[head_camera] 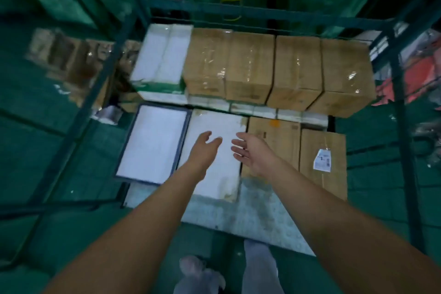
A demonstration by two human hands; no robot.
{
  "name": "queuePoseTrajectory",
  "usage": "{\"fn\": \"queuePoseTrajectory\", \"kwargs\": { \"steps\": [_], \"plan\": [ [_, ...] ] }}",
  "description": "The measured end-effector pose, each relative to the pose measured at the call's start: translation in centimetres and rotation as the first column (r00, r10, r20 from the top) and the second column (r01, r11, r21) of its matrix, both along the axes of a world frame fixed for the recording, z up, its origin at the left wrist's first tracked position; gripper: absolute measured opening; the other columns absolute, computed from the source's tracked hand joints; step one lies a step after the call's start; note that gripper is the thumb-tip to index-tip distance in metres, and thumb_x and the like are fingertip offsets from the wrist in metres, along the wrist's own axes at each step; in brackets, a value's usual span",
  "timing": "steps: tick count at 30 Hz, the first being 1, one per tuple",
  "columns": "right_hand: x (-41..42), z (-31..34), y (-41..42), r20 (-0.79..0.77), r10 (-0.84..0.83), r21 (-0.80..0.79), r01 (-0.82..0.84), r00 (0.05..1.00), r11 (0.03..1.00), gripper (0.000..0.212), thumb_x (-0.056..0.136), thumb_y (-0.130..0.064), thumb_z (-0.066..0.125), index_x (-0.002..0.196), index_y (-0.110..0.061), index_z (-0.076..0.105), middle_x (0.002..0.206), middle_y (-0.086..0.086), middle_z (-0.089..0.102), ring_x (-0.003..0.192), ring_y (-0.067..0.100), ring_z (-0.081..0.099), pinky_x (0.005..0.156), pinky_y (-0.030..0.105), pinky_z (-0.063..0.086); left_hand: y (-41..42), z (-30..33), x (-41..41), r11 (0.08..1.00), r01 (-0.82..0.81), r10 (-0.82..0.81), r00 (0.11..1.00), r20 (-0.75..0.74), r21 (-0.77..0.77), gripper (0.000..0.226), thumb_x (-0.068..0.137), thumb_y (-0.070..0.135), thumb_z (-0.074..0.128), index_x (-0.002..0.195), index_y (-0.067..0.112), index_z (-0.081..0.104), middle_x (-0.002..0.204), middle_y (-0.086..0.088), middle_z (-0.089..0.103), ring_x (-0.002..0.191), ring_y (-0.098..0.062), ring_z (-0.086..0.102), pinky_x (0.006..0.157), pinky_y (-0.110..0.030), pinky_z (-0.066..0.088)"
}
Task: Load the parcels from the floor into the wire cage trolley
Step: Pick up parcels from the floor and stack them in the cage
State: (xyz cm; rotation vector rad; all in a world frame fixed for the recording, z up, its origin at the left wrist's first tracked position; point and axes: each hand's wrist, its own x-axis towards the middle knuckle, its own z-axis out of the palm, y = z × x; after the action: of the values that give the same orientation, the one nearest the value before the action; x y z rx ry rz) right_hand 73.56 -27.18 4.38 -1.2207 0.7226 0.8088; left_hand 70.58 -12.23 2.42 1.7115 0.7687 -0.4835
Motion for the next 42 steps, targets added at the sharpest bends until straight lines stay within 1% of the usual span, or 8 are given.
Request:
{"fn": "queuePoseTrajectory", "kwargs": {
  "steps": [5,10,14,19,26,29,35,42],
  "plan": [
    [-8.3,6.6,10.8,0.030,0.167,0.061,-0.169,0.985,0.984,0.015,0.102,-0.027,0.059,0.111,-0.017,0.064,0.116,0.005,0.068,0.100,0.020,0.066,0.089,0.031,0.056,10.4,7.4,-9.2,0.990,-0.135,0.136,0.989,0.051,-0.033,0.049,0.103,0.036,0.053,0.150,0.021,0.048,0.148,-0.003,0.053,0.131,-0.024,0.052,0.113,-0.046,0.043],
    [-16.7,11.8,20.4,0.036,0.310,0.090,-0.312,0.950,0.946,0.018,0.103,-0.023,0.056,0.116,-0.014,0.063,0.109,0.006,0.067,0.088,0.019,0.064,0.085,0.030,0.054,18.7,12.8,-20.0,0.934,-0.340,0.348,0.935,0.062,-0.113,0.035,0.103,0.033,0.055,0.137,0.021,0.058,0.129,0.002,0.063,0.110,-0.018,0.061,0.084,-0.032,0.046],
    [-22.3,13.6,26.5,0.040,0.426,0.107,-0.428,0.904,0.898,0.014,0.102,-0.022,0.055,0.110,-0.014,0.063,0.110,0.006,0.066,0.090,0.019,0.061,0.074,0.027,0.053,22.9,14.5,-28.0,0.847,-0.508,0.521,0.852,0.056,-0.160,0.019,0.101,0.030,0.055,0.116,0.027,0.065,0.107,0.002,0.065,0.090,-0.015,0.057,0.078,-0.030,0.043],
    [-29.5,14.4,33.6,0.054,0.678,0.134,-0.678,0.733,0.723,0.011,0.102,-0.025,0.057,0.105,-0.016,0.063,0.102,0.001,0.068,0.084,0.015,0.063,0.072,0.028,0.052,26.8,15.3,-37.7,0.601,-0.782,0.797,0.602,0.050,-0.165,0.014,0.102,0.022,0.051,0.106,0.026,0.064,0.095,0.000,0.062,0.086,-0.018,0.054,0.073,-0.031,0.041],
    [-36.6,13.4,36.9,0.029,0.873,0.129,-0.868,0.487,0.480,0.010,0.102,-0.022,0.059,0.104,-0.013,0.063,0.097,0.002,0.069,0.077,0.015,0.064,0.071,0.028,0.054,25.4,14.9,-46.6,0.213,-0.954,0.977,0.215,0.012,-0.212,0.030,0.104,0.021,0.052,0.133,0.015,0.058,0.111,-0.001,0.063,0.100,-0.019,0.058,0.079,-0.032,0.047],
    [-38.1,13.1,37.1,0.020,0.928,0.119,-0.922,0.372,0.367,0.010,0.101,-0.022,0.060,0.106,-0.013,0.063,0.098,0.003,0.070,0.079,0.016,0.065,0.071,0.029,0.054,23.5,14.1,-49.3,0.066,-0.972,0.997,0.071,-0.013,-0.227,0.034,0.104,0.018,0.052,0.137,0.010,0.056,0.125,-0.006,0.062,0.113,-0.025,0.060,0.091,-0.037,0.050],
    [-39.5,12.4,37.5,0.004,0.980,0.085,-0.977,0.199,0.198,0.008,0.100,-0.021,0.060,0.102,-0.014,0.064,0.098,0.003,0.070,0.081,0.017,0.066,0.071,0.031,0.053,20.3,14.7,-51.5,-0.184,-0.951,0.983,-0.181,-0.037,-0.247,0.020,0.107,0.010,0.042,0.106,0.016,0.061,0.080,0.000,0.048,0.068,-0.013,0.047,0.060,-0.026,0.035],
    [-41.2,11.2,36.7,-0.034,0.999,0.077,-0.997,-0.020,-0.017,0.011,0.098,-0.022,0.061,0.096,-0.013,0.067,0.085,-0.001,0.072,0.074,0.013,0.066,0.069,0.028,0.053,15.6,13.6,-52.0,-0.439,-0.872,0.898,-0.431,-0.084,-0.215,0.022,0.107,0.016,0.043,0.120,0.021,0.060,0.098,0.000,0.062,0.089,-0.014,0.059,0.077,-0.029,0.046]
  ]
}}
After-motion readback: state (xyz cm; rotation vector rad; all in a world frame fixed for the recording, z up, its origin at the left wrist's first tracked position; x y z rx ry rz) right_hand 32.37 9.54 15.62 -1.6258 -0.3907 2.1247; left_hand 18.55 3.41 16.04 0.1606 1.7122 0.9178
